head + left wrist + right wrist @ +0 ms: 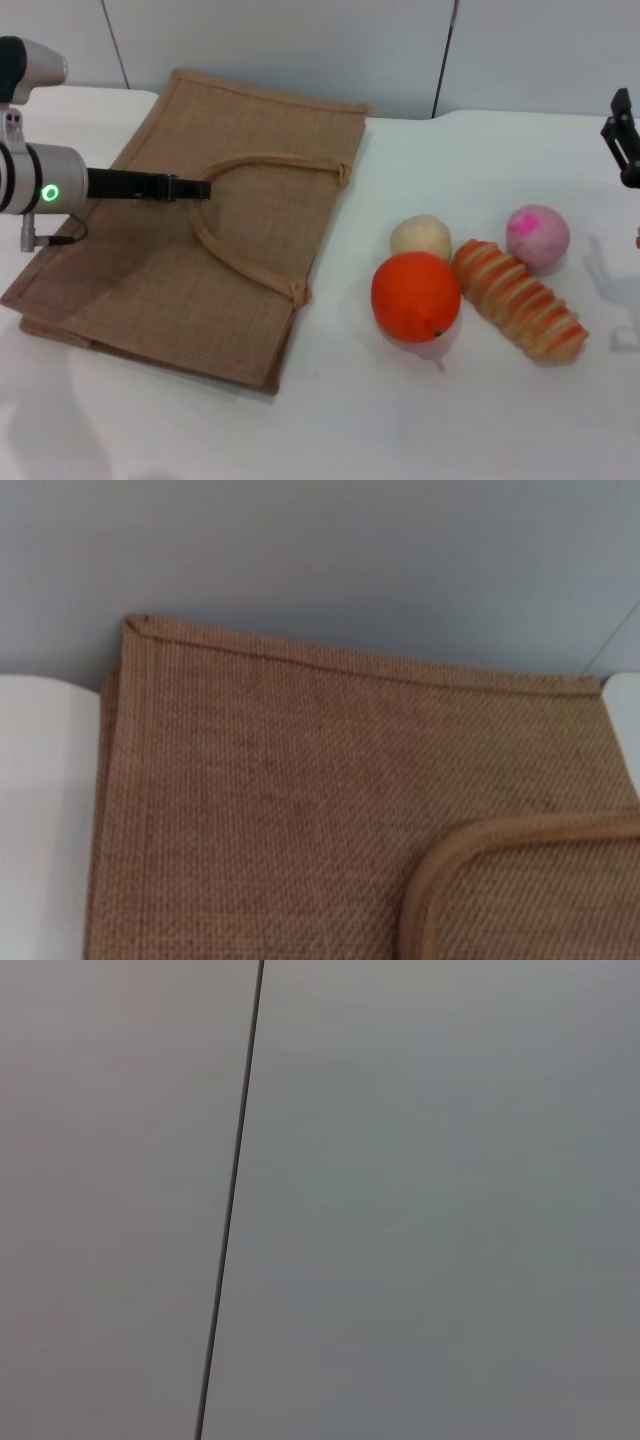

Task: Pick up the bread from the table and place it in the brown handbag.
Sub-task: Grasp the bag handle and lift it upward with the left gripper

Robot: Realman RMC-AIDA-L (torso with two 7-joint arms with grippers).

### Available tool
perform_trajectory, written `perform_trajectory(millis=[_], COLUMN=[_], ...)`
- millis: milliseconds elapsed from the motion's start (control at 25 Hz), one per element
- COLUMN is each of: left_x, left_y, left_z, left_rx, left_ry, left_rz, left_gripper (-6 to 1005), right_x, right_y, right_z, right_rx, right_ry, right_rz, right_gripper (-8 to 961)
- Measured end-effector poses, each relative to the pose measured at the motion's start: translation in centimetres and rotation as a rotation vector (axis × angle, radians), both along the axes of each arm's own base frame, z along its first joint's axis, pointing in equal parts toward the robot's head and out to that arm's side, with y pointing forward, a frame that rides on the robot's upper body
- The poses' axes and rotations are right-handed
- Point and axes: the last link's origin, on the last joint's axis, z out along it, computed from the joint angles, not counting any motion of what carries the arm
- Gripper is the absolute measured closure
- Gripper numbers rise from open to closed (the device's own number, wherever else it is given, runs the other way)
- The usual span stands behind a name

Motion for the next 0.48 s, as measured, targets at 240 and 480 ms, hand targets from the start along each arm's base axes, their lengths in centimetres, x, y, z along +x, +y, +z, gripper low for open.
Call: perform_trajectory(millis=[240, 480], left_x=[0.11, 0.08], left_y=[0.05, 0.23], left_z=[-0.19, -0.75], left_rx=[-0.004, -0.011], left_ry=[-0.002, 0.019], left_rz=[0.002, 0.002], left_gripper=[336, 336], right_x=[0.01, 0.01], right_y=[-0.01, 0.00], right_z=[0.00, 0.00], right_rx=[0.000, 0.000], right_ry=[0.000, 0.000], right_rz=[0.000, 0.000], right_gripper=[74, 75])
